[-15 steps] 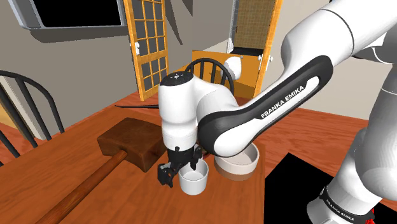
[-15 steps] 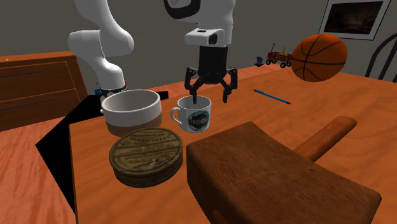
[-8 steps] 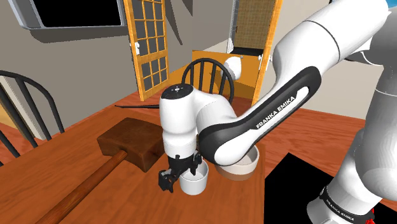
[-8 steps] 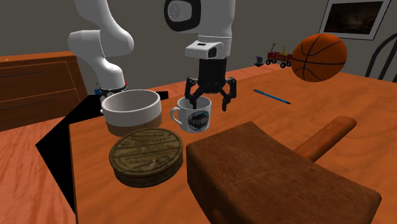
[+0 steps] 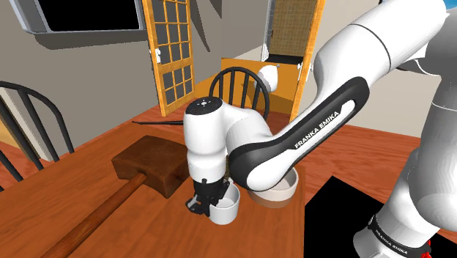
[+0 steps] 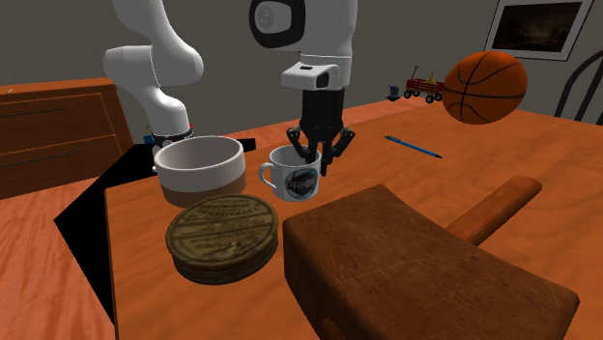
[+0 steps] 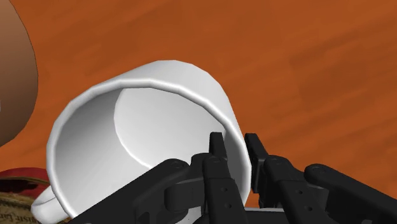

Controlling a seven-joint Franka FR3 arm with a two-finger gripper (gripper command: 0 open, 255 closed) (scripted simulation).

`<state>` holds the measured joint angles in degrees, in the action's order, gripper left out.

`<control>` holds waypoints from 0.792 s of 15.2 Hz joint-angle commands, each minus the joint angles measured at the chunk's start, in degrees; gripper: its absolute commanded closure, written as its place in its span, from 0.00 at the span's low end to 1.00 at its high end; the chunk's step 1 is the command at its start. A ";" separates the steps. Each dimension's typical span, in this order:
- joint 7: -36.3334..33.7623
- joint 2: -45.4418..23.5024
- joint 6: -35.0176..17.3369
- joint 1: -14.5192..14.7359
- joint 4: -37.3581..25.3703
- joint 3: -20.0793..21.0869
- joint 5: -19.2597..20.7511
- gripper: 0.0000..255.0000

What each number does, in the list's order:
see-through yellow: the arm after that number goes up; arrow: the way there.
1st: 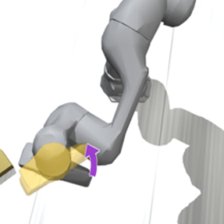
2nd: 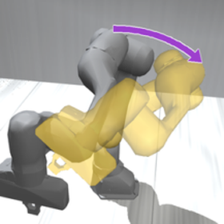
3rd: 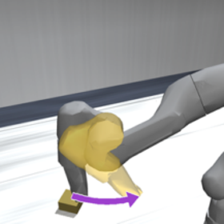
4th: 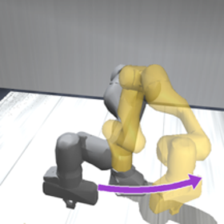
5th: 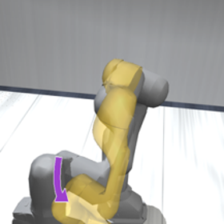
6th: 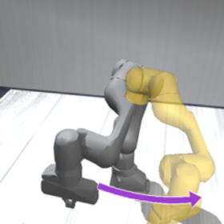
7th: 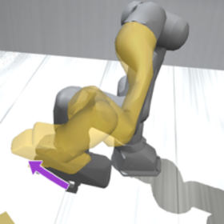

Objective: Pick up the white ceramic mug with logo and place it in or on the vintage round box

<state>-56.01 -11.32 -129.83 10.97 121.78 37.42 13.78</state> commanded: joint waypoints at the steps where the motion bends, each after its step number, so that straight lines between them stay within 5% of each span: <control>1: 0.00 0.00 0.00 0.00 0.00 0.00 0.00 1.00; 12: 1.83 2.59 3.22 -0.60 -1.35 0.68 -2.46 1.00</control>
<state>-54.70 -9.44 -127.35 10.56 120.65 37.96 11.97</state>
